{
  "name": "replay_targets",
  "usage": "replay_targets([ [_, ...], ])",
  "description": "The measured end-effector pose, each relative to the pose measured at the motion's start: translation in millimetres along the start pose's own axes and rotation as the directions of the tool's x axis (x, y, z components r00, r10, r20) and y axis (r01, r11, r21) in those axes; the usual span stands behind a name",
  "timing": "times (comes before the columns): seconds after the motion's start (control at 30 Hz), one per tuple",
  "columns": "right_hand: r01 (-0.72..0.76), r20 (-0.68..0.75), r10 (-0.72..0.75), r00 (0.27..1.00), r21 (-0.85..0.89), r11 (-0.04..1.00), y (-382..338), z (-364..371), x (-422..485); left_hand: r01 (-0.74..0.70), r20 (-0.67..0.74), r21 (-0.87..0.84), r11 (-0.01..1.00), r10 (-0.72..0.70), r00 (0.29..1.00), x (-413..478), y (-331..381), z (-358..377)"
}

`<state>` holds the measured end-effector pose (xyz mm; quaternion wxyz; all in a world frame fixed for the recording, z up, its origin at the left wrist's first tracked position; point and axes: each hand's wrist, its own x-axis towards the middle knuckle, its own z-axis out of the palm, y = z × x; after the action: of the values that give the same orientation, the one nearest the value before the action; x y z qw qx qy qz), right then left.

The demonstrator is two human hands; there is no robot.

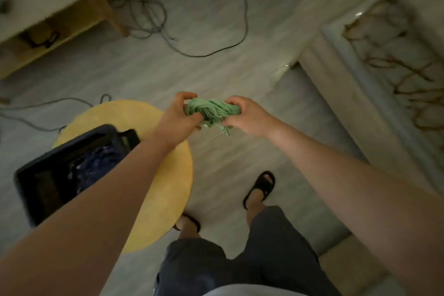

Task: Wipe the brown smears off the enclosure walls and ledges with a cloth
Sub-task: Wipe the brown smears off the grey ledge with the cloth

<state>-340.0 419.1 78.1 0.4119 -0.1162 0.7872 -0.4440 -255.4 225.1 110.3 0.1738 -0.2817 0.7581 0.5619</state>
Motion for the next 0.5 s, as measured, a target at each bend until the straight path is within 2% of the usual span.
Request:
replay_targets([
  [0.2,-0.094,-0.233,0.143,0.962,0.208,0.974,72,-178,-89,-0.065,0.189,0.022,0.998,0.06,0.98,38,144,173],
  [0.37,-0.034,-0.416,0.178,0.892,0.331,0.943,111,-266,-150,-0.155,0.312,0.068,0.986,0.126,0.942,48,231,283],
  [0.5,0.024,-0.586,0.144,0.798,0.269,0.963,139,-317,-176,-0.222,0.427,0.048,0.974,0.181,0.886,51,278,350],
])
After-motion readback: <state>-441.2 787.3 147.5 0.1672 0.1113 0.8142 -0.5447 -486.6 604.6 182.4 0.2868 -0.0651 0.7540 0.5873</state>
